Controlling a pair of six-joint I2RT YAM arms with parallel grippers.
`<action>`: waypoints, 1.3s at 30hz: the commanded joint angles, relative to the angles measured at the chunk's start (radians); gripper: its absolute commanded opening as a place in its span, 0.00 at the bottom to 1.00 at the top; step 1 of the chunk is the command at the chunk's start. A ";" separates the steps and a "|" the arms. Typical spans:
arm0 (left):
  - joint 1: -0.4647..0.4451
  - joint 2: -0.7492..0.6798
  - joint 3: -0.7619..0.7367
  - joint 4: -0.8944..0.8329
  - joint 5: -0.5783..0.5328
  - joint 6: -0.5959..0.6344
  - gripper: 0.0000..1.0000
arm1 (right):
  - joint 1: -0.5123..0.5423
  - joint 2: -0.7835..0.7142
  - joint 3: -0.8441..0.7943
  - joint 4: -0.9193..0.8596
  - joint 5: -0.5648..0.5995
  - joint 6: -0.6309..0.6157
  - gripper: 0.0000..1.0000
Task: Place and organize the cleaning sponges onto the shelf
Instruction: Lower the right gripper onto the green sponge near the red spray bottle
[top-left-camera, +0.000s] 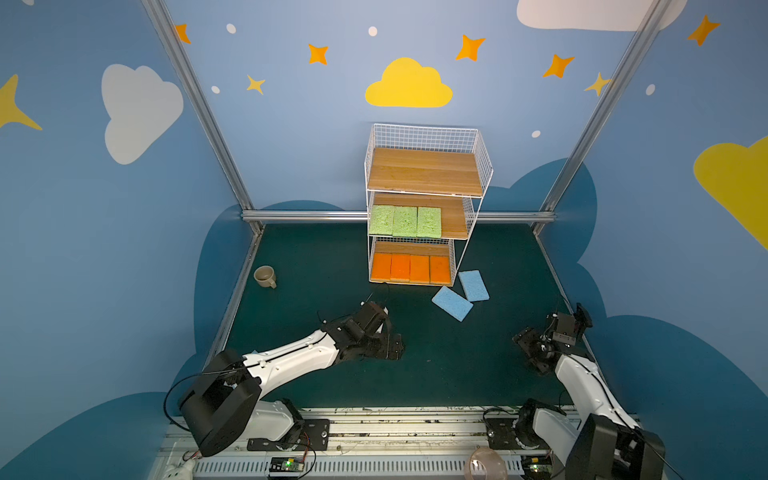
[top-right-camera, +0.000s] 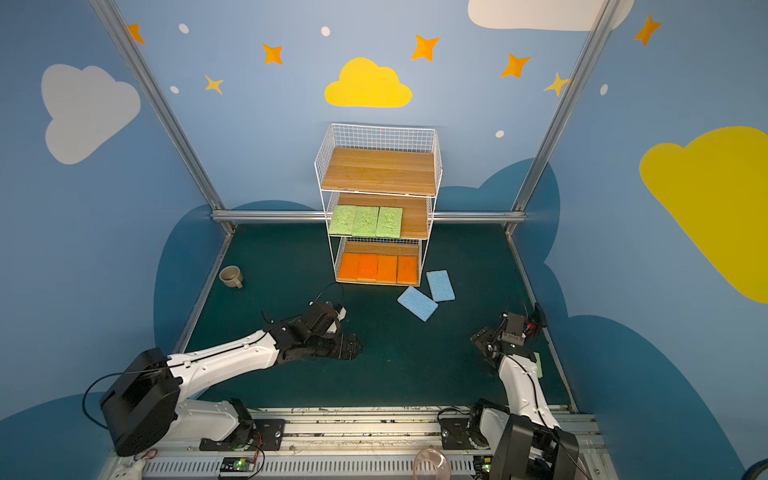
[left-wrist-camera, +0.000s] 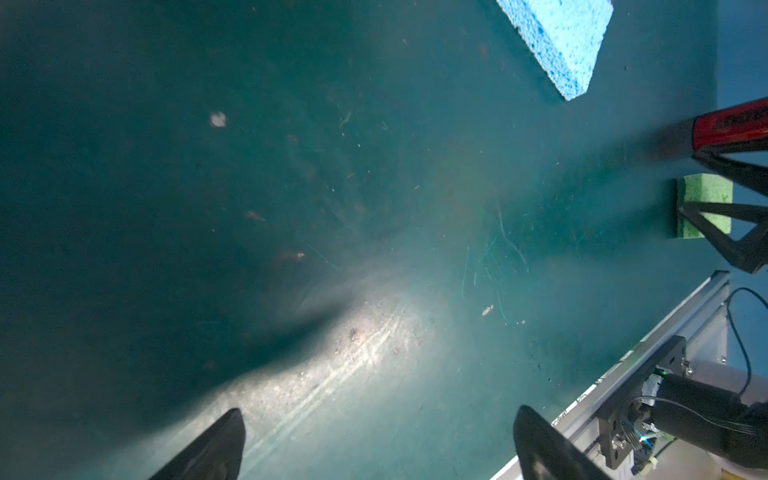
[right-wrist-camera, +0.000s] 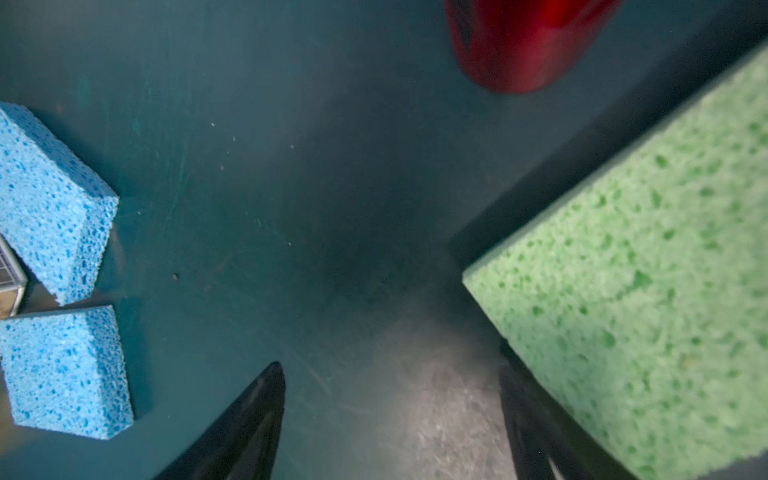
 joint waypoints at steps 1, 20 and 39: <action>0.005 -0.001 -0.006 0.027 0.020 -0.005 1.00 | -0.004 0.042 0.072 -0.034 -0.004 -0.035 0.79; 0.015 0.018 0.015 0.063 0.052 0.006 1.00 | 0.133 0.373 0.446 -0.409 0.124 -0.119 0.71; 0.015 0.042 0.014 0.074 0.074 0.009 1.00 | 0.005 0.385 0.470 -0.453 0.094 -0.201 0.82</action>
